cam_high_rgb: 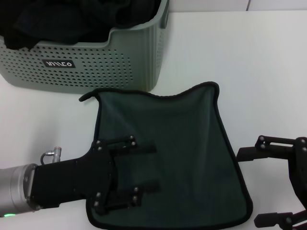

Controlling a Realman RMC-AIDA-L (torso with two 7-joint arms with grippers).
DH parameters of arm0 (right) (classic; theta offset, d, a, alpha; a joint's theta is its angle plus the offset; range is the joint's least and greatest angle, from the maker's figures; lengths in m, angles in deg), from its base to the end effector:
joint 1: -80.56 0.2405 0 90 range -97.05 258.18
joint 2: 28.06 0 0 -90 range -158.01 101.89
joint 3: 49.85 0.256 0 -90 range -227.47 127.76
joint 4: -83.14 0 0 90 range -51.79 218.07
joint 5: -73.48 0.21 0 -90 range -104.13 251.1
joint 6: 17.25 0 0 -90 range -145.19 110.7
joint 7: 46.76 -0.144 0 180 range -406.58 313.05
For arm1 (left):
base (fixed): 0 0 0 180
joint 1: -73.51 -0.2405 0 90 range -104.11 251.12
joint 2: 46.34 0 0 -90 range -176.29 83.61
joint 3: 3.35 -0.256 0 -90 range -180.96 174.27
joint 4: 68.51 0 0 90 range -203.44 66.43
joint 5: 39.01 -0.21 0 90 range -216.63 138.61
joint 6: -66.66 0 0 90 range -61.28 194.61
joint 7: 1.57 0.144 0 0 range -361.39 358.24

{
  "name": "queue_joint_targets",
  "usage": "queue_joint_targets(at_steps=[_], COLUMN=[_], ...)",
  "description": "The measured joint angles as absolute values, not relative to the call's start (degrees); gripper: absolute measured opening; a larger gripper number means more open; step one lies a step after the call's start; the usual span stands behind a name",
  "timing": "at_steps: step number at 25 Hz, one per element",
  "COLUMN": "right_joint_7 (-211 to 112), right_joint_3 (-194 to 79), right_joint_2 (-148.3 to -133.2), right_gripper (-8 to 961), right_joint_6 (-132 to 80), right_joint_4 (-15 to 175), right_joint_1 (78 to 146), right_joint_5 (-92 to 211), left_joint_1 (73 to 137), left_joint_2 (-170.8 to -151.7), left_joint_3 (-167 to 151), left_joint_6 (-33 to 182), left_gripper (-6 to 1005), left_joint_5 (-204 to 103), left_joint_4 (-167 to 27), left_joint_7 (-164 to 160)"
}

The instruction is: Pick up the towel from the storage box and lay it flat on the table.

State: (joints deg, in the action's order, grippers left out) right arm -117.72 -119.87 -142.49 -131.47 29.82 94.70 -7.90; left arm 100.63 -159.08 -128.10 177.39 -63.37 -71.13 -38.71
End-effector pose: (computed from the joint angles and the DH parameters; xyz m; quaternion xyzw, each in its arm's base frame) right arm 0.2196 0.2298 0.0341 0.9224 0.0082 -0.3828 0.0506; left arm -0.2606 0.2177 -0.0280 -0.8861 -0.0677 -0.4577 0.0272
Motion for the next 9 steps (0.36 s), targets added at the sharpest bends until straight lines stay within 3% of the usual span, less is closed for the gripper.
queue_joint_targets(at_steps=[9], right_joint_7=[-117.69], right_joint_3=[-119.82], right_joint_2=[-142.49], right_gripper=[889], right_joint_6=[-131.51], right_joint_4=[30.32], right_joint_1=[94.69], right_joint_5=[-7.91], left_joint_1=[100.53], left_joint_2=[-159.33], left_joint_3=[-128.1], left_joint_6=[177.46], left_gripper=[619], left_joint_5=[-63.36], left_joint_4=[-71.14], left_joint_7=[-38.74])
